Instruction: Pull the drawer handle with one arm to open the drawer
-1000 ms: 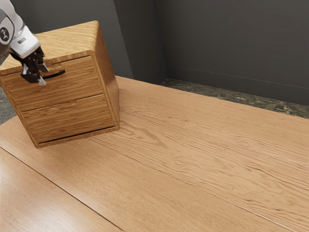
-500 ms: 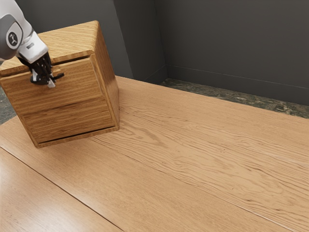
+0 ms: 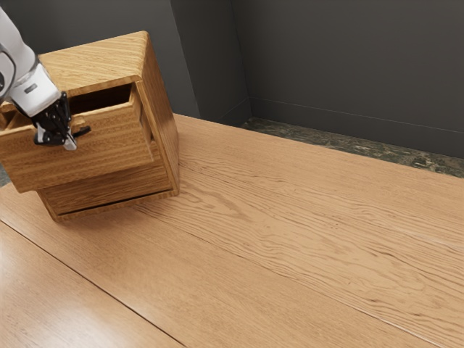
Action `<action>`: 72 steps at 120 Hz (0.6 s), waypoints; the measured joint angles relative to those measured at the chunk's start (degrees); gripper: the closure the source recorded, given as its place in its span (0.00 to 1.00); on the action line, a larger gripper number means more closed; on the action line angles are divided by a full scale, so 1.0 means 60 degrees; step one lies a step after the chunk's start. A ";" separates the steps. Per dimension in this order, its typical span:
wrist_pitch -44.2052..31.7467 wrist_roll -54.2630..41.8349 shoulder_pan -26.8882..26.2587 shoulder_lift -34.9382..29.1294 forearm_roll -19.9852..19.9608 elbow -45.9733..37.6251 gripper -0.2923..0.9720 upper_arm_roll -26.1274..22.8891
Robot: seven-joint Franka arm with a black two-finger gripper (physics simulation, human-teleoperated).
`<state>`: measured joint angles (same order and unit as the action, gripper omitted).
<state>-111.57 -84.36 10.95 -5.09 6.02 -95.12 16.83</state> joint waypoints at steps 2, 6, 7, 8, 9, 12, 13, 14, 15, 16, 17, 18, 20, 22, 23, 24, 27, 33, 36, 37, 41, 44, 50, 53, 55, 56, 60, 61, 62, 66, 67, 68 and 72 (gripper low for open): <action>-0.0016 0.0018 -0.0045 -0.0124 0.0063 -0.0119 0.88 -0.0002; -0.0039 0.0053 -0.0146 -0.0400 0.0188 -0.0362 0.86 -0.0011; -0.0045 0.0062 -0.0174 -0.0458 0.0218 -0.0416 0.85 -0.0008; -0.0051 0.0071 -0.0198 -0.0509 0.0246 -0.0462 0.85 -0.0005; -0.0057 0.0080 -0.0223 -0.0561 0.0281 -0.0512 0.85 -0.0004; -0.0075 0.0105 -0.0301 -0.0728 0.0386 -0.0683 0.85 -0.0003; -0.0080 0.0114 -0.0327 -0.0781 0.0418 -0.0735 0.85 -0.0002; -0.0086 0.0122 -0.0348 -0.0828 0.0448 -0.0780 0.85 -0.0001; -0.0092 0.0131 -0.0371 -0.0867 0.0476 -0.0821 0.86 -0.0001; -0.0098 0.0139 -0.0390 -0.0902 0.0502 -0.0855 0.86 0.0000; -0.0103 0.0147 -0.0407 -0.0931 0.0527 -0.0885 0.86 0.0000; -0.0107 0.0155 -0.0421 -0.0956 0.0550 -0.0911 0.87 0.0000; -0.0117 0.0171 -0.0445 -0.0995 0.0592 -0.0952 0.87 -0.0004; -0.0123 0.0185 -0.0463 -0.1023 0.0627 -0.0983 0.86 -0.0007; -0.0128 0.0193 -0.0471 -0.1036 0.0644 -0.1003 0.87 -0.0010; -0.0131 0.0200 -0.0475 -0.1048 0.0660 -0.1020 0.86 -0.0014; -0.0147 0.0222 -0.0498 -0.1092 0.0702 -0.1093 0.87 -0.0018; -0.0185 0.0264 -0.0562 -0.1195 0.0771 -0.1257 0.89 -0.0019; -0.0213 0.0285 -0.0600 -0.1245 0.0802 -0.1331 0.92 -0.0017; -0.0223 0.0292 -0.0613 -0.1264 0.0810 -0.1352 0.93 -0.0017; -0.0265 0.0320 -0.0658 -0.1384 0.0844 -0.1470 0.97 -0.0016; -0.0294 0.0341 -0.0697 -0.1536 0.0861 -0.1599 0.97 -0.0026; -0.0291 0.0377 -0.0799 -0.1858 0.0910 -0.1857 0.91 -0.0040; -0.0266 0.0392 -0.0845 -0.2019 0.0944 -0.2002 0.87 -0.0048; -0.0249 0.0401 -0.0876 -0.2110 0.0963 -0.2085 0.86 -0.0051; -0.0241 0.0406 -0.0888 -0.2148 0.0970 -0.2121 0.86 -0.0054; -0.0221 0.0424 -0.0942 -0.2275 0.1003 -0.2255 0.87 -0.0058; -0.0222 0.0429 -0.0954 -0.2304 0.1011 -0.2289 0.87 -0.0060; -0.0225 0.0434 -0.0966 -0.2335 0.1019 -0.2322 0.88 -0.0061; -0.0256 0.0456 -0.1016 -0.2473 0.1052 -0.2475 0.91 -0.0066; -0.0266 0.0462 -0.1029 -0.2506 0.1059 -0.2509 0.92 -0.0069; -0.0277 0.0468 -0.1040 -0.2535 0.1067 -0.2539 0.93 -0.0071; -0.0318 0.0513 -0.1075 -0.2620 0.1094 -0.2623 0.95 -0.0075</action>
<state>-113.48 -81.28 4.50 -20.81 12.59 -110.85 16.38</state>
